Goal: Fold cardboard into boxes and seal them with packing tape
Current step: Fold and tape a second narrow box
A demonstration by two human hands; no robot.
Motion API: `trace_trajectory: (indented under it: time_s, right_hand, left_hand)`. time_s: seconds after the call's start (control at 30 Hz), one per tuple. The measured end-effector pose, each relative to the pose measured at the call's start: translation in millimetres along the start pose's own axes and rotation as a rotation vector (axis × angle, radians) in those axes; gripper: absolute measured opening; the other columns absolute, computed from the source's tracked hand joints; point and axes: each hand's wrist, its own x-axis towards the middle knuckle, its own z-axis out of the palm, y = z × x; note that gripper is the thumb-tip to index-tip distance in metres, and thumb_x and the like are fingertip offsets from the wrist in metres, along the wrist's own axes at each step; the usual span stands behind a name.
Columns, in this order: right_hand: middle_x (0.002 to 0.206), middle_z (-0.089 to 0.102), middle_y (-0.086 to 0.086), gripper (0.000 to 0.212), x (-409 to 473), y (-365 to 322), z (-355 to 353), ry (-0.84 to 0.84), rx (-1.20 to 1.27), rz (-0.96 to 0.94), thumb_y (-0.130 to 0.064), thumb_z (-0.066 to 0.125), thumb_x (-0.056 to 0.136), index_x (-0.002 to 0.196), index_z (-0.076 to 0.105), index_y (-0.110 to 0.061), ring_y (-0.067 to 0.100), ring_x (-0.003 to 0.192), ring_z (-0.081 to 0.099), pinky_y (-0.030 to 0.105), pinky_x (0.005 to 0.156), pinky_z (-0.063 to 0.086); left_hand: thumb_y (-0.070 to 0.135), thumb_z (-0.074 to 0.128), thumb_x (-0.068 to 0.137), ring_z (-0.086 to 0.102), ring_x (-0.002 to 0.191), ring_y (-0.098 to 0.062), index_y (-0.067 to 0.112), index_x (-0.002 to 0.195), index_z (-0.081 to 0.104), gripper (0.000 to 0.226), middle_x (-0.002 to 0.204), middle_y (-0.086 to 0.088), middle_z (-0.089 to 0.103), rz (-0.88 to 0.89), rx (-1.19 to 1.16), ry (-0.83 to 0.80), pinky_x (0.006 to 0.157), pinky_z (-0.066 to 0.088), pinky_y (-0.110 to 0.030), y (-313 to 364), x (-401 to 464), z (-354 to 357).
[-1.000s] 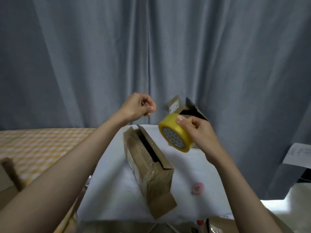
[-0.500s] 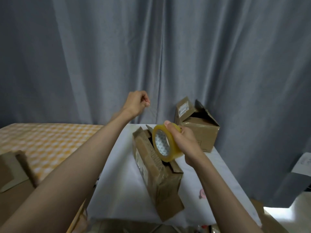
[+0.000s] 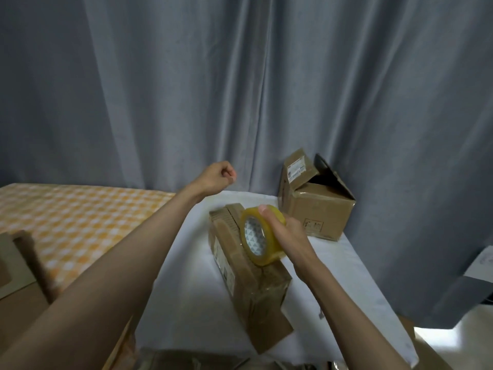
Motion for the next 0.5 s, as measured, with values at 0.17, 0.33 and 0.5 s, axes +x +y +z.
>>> trace_trajectory:
  time_s: [0.17, 0.33, 0.5]
  right_hand:
    - [0.091, 0.076, 0.011, 0.058, -17, 33, -7, -0.126, 0.212, 0.005, -0.061, 0.058, 0.084, 0.099, 0.075, -0.007, 0.019, 0.086, 0.073, 0.016, 0.068, 0.054]
    - [0.106, 0.076, 0.006, 0.041, -20, 46, -7, -0.183, 0.267, -0.018, -0.054, 0.058, 0.078, 0.1, 0.076, -0.026, 0.018, 0.1, 0.071, 0.022, 0.078, 0.056]
    - [0.111, 0.075, 0.007, 0.045, -21, 46, -6, -0.175, 0.36, -0.061, -0.056, 0.07, 0.086, 0.115, 0.073, -0.022, 0.021, 0.1, 0.072, 0.025, 0.076, 0.057]
  left_hand:
    - [0.009, 0.065, 0.093, 0.048, 0.078, -0.016, 0.004, 0.102, 0.061, 0.011, 0.087, -0.008, 0.053, 0.007, -0.097, -0.126, 0.068, 0.042, -0.027, -8, 5, -6]
    - [0.005, 0.064, 0.091, 0.047, 0.067, -0.012, 0.015, 0.089, 0.061, 0.011, 0.078, -0.002, 0.053, -0.01, -0.064, -0.068, 0.058, 0.04, -0.019, -15, 16, -12]
    - [-0.002, 0.065, 0.086, 0.051, 0.069, -0.014, 0.011, 0.085, 0.065, 0.014, 0.079, -0.007, 0.061, -0.034, 0.0, -0.003, 0.063, 0.041, -0.022, -20, 22, -6]
